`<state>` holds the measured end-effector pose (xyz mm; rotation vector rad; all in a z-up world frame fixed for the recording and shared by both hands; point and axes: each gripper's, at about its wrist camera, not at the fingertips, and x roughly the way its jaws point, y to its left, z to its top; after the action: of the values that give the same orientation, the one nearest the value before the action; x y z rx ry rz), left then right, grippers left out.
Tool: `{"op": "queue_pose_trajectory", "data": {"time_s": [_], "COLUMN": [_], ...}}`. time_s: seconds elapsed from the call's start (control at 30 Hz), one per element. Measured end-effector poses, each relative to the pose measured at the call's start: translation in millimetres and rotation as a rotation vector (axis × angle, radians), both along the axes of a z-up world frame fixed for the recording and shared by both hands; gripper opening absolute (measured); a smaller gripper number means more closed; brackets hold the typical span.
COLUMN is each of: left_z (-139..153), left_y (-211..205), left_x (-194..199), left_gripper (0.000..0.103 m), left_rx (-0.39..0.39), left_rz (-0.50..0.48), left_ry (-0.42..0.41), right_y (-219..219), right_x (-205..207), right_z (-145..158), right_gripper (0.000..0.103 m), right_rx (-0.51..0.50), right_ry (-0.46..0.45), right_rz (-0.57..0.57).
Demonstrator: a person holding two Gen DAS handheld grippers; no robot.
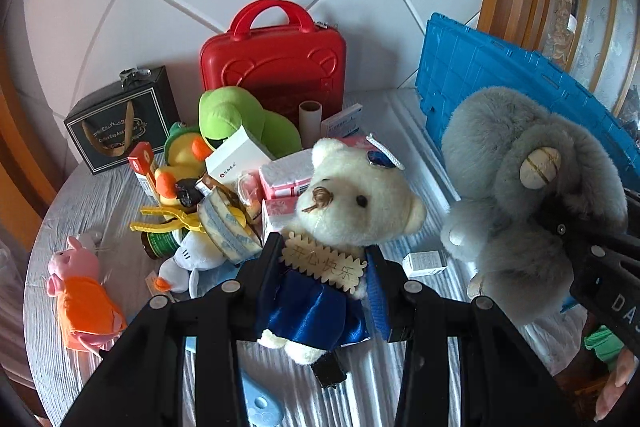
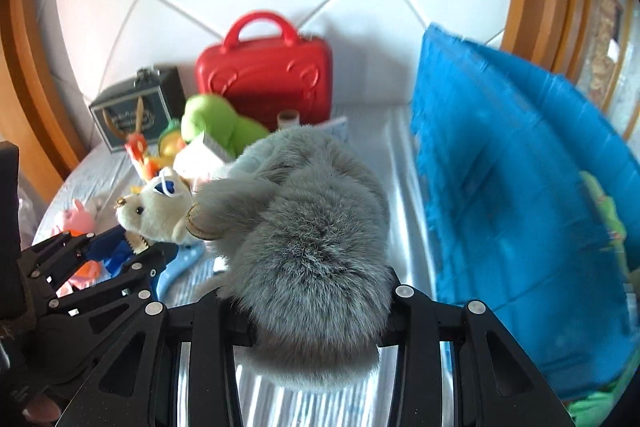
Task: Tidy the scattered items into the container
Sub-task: 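Carry the bear and grey plush into the blue crate and release both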
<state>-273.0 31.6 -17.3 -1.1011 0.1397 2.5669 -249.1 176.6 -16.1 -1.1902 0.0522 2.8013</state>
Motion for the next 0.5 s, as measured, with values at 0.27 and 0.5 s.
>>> {"op": "queue_pose_trajectory", "data": {"time_s": [0.27,0.5], "left_z": [36.2,63.9], "left_y": [9.8,41.4], "left_x": [33.9,57.2], "left_gripper": [0.039,0.039], "left_rx": [0.033,0.05], "left_rz": [-0.012,-0.03], "left_ry": [0.097,0.173], "right_y": [-1.4,28.5], "right_x": [41.9,74.3], "right_z": [44.5,84.5], "right_gripper": [0.037,0.037], "right_rx": [0.034,0.042], "right_ry": [0.11,0.22], "right_rz": [-0.012,-0.04]}}
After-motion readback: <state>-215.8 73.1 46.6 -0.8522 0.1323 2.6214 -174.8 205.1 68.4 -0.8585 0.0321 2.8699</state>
